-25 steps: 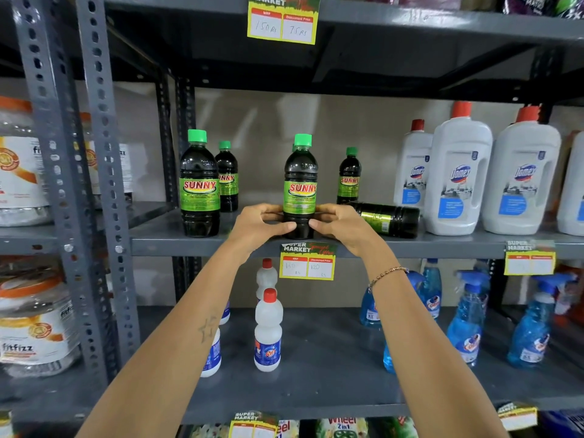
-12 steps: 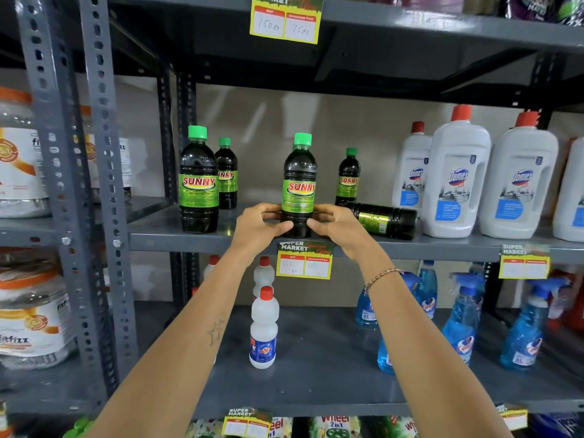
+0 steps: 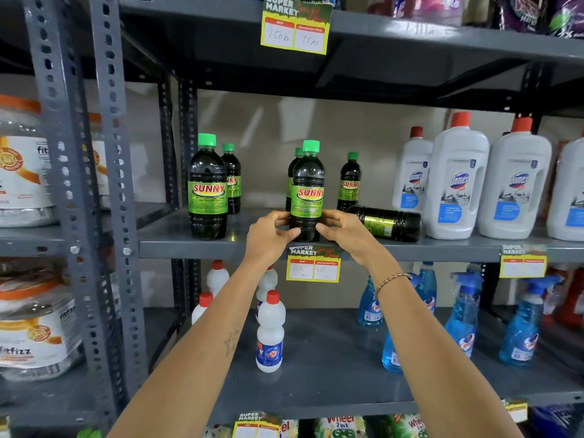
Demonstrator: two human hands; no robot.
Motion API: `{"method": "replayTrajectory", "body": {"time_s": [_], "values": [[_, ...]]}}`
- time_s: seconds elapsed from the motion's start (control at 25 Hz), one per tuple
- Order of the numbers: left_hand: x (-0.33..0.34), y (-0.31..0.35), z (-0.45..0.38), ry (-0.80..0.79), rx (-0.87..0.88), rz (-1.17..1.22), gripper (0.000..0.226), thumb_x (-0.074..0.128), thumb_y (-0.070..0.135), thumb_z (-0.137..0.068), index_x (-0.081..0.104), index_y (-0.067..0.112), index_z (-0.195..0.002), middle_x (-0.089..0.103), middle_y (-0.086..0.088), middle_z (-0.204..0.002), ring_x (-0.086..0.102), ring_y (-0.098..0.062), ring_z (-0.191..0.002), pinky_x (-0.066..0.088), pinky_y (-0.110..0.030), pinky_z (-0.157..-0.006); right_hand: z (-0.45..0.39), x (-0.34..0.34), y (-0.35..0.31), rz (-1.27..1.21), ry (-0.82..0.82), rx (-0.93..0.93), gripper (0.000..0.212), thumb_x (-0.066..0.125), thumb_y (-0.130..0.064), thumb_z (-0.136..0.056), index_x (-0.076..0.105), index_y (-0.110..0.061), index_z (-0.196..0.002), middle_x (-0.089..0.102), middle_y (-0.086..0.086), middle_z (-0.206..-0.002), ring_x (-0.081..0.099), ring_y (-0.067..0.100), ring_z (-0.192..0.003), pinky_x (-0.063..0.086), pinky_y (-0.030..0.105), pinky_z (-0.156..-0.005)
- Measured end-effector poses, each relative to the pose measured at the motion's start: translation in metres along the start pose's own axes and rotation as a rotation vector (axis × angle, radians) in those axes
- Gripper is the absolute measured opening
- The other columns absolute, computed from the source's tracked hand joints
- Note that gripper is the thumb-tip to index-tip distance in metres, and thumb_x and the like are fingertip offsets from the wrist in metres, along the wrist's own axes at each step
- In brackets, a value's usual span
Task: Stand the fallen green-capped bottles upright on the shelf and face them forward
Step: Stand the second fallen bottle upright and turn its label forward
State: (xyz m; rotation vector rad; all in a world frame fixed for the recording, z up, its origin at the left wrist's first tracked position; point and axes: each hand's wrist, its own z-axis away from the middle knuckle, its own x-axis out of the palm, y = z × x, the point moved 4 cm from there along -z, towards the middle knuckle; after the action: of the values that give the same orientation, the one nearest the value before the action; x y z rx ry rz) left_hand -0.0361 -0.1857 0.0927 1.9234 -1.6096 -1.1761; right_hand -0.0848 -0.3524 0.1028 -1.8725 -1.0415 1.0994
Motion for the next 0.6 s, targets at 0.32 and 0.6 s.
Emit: {"method": "replayTrajectory", "body": {"time_s": [0.32, 0.6], "values": [[0.005, 0.011, 0.039, 0.352, 0.286, -0.010, 0.024, 0.050, 0.029, -0.098, 0.060, 0.010, -0.087, 0.060, 0.003, -0.078, 0.052, -0.011, -0.072, 0.043, -0.026, -0.064, 0.007, -0.023, 0.004, 0.178, 0.187, -0.015, 0.035, 0.061, -0.013, -0.091, 0.060, -0.009, -0.126, 0.067, 0.010, -0.119, 0.064, 0.019, -0.107, 0.052, 0.032, -0.093], [0.096, 0.061, 0.041, 0.236, 0.661, -0.294, 0.026, 0.041, 0.021, -0.099, 0.060, 0.007, -0.088, 0.059, -0.007, -0.083, 0.049, -0.023, -0.076, 0.041, -0.034, -0.069, -0.003, -0.092, -0.015, 0.585, 0.410, -0.119, 0.026, 0.061, -0.017, -0.089, 0.069, -0.009, -0.112, 0.072, 0.010, -0.112, 0.066, 0.019, -0.103, 0.046, 0.020, -0.087]]}}
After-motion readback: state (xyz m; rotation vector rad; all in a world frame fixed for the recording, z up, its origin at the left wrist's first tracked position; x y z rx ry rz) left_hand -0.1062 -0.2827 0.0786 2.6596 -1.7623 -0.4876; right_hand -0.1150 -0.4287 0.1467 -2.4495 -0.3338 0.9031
